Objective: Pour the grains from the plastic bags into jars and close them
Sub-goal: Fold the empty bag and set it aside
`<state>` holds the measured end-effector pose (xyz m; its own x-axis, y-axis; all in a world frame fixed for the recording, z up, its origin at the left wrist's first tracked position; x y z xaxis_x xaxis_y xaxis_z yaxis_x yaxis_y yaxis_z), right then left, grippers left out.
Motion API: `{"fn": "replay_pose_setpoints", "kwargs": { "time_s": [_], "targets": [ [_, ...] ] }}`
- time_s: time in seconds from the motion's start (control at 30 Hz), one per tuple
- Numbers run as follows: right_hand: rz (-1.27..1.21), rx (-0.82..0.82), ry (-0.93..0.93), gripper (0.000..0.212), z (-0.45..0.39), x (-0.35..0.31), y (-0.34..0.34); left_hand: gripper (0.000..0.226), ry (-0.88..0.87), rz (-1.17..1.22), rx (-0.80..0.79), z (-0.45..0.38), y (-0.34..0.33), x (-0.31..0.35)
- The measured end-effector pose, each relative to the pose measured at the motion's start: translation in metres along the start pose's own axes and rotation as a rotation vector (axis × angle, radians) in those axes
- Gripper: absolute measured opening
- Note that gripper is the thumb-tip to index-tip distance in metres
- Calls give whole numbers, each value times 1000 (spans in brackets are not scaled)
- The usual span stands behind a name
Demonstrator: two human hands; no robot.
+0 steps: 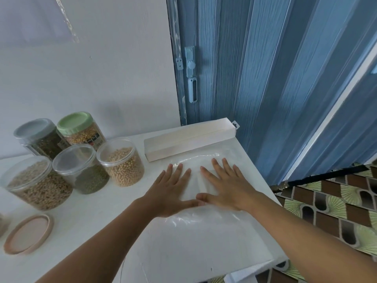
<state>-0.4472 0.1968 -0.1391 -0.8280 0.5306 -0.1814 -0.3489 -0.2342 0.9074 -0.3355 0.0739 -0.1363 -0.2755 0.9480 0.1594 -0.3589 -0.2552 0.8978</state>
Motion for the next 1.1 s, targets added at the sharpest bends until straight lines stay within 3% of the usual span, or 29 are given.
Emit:
{"fn": "replay_pose_setpoints", "kwargs": {
  "time_s": [0.13, 0.27, 0.37, 0.5, 0.83, 1.1],
  "targets": [
    [-118, -63, 25, 112, -2, -1, 3, 119, -17, 260, 25, 7, 15, -6],
    [-385, -24, 79, 92, 7, 3, 23, 127, -54, 110, -46, 21, 5, -2],
    [-218, 49, 122, 87, 18, -2, 35, 131, -41, 52, -47, 22, -4, -2],
    [47, -84, 81, 111, 23, -10, 8, 139, -57, 10, -3, 18, -5, 3],
    [61, 33, 120, 120, 15, -6, -6, 145, -45, 8, 18, 17, -8, 2],
    [18, -47, 95, 115, 12, -3, -9, 145, -45, 10, 8, 17, -8, 3]
  ]
}}
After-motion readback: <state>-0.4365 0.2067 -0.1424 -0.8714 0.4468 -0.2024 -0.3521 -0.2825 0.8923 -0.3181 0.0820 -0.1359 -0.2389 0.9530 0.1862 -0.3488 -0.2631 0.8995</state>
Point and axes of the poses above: each hand's wrist, its own z-axis away from the middle knuckle, its own y-axis out of the back of the hand, x = y × z, the point moved 10 cm from there along -z, towards the middle knuckle, and after that the axes turned 5 degrees about -x, right-handed, at the moved point
